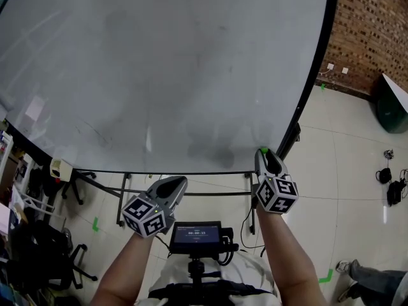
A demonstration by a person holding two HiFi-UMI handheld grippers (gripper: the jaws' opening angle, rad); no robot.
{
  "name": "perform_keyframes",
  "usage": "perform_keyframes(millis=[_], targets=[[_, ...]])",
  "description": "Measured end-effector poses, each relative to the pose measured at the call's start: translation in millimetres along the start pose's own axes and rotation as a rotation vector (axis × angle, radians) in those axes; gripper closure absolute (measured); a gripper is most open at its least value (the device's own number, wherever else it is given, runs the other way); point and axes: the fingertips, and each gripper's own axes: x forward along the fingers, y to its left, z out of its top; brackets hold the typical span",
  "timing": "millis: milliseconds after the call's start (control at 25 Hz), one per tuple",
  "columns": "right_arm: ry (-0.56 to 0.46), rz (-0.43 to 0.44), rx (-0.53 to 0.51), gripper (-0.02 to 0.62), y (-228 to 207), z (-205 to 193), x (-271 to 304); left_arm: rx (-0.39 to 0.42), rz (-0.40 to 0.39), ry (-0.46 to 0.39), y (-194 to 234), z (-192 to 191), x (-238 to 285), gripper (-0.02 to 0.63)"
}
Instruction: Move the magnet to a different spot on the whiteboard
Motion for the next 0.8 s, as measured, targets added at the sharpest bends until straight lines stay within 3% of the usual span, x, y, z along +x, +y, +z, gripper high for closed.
perform_keyframes(millis=[440, 800], targets=[[0.001, -0.057, -0.011, 0.465, -5.5, 3.6, 3.7, 0.004, 0.007, -0.009, 4.0, 3.2, 4.0, 0.583], [0.004, -0.085, 0.04, 0.462, -6.0, 2.5, 3.7, 0.001, 0.02, -0.015, 4.5, 0.3, -3.7, 0.583]])
